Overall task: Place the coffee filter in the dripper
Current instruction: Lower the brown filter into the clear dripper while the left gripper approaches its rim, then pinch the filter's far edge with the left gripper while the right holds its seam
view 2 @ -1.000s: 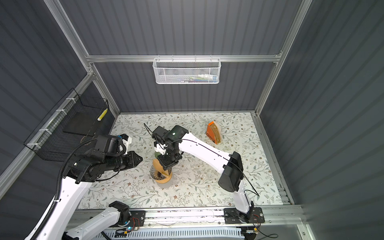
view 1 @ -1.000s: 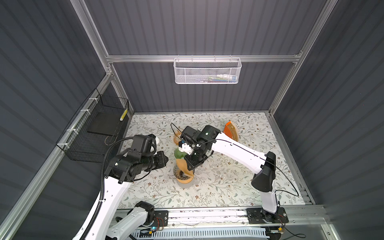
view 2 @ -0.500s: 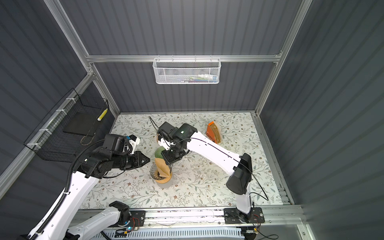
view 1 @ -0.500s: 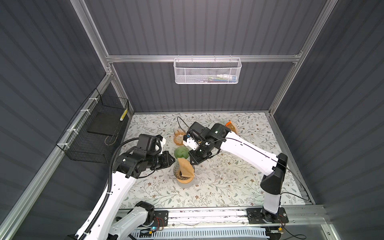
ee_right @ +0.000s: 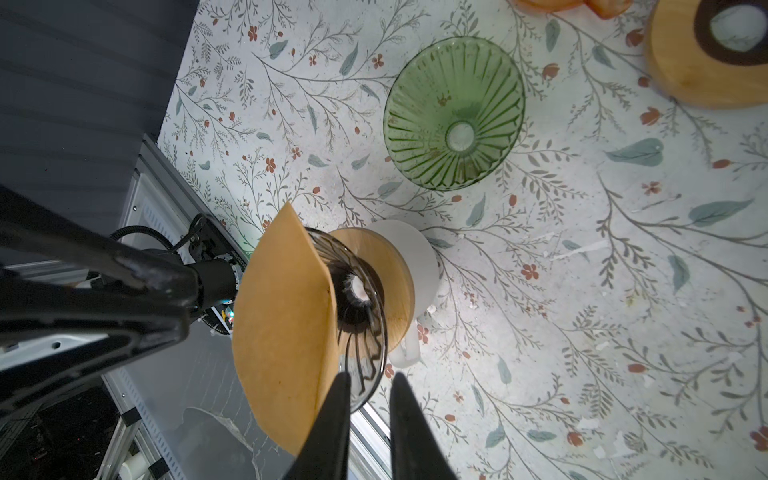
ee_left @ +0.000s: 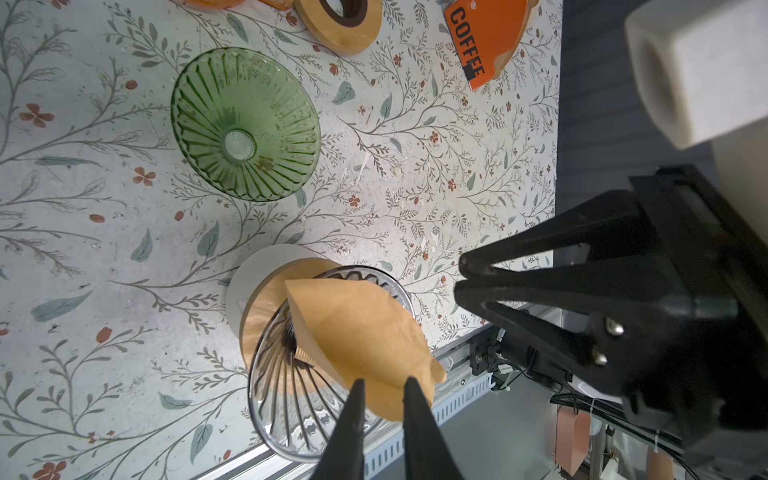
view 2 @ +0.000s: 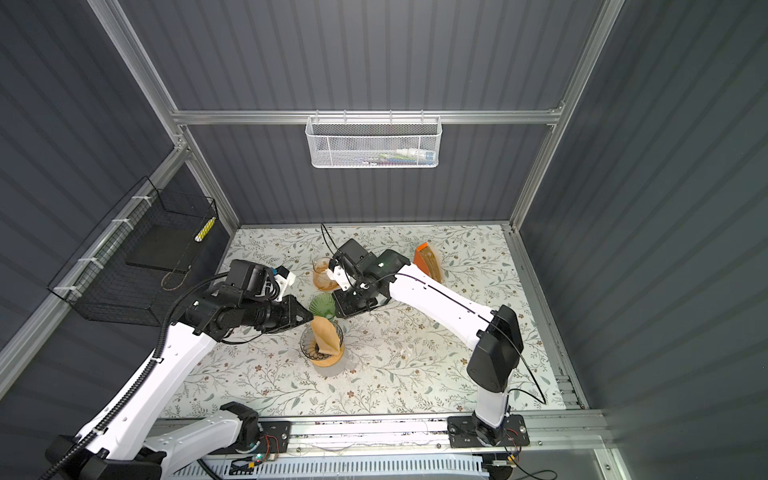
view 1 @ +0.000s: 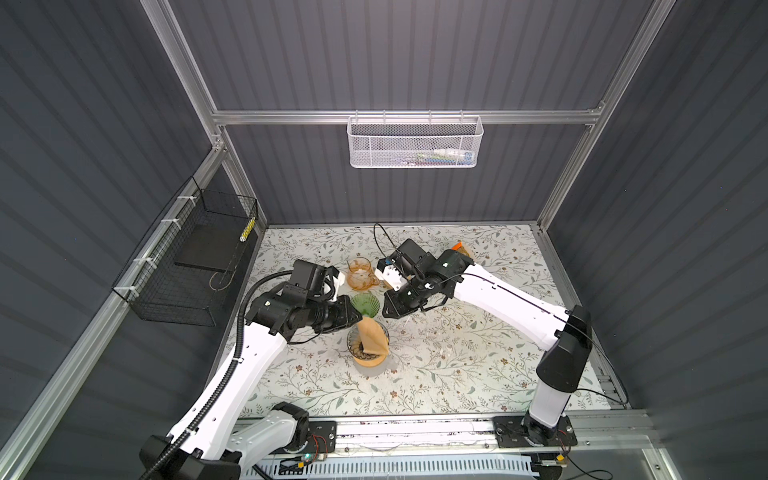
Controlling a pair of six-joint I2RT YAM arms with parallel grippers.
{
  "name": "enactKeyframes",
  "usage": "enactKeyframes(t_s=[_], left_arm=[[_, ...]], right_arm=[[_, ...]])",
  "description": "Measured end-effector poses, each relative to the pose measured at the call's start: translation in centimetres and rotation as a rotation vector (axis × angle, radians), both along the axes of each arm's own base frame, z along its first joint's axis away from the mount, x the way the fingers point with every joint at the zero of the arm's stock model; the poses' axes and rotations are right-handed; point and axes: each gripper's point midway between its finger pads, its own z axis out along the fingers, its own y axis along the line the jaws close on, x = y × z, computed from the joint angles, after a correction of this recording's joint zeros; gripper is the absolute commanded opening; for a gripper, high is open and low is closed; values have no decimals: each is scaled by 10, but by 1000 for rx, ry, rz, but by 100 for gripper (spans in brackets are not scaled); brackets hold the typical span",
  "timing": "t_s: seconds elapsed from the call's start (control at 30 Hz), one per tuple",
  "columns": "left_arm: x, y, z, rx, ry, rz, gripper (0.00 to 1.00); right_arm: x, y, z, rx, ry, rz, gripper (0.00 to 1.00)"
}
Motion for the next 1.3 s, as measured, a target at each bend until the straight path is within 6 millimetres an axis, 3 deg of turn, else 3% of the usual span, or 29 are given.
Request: enactKeyframes(t_s=[0.27,0.8,1.3], left_arm=[[-12,-20,-15,50,38,-77,18],[-16,-5,-25,135,63,-29,18],[-24,1,-30,152,74,-22,17]], right_arm=[[-1,10,-2,53,16,14,21],[-13,15,-3,87,37,51,23],[-29,18,-6,52,25,105,16]])
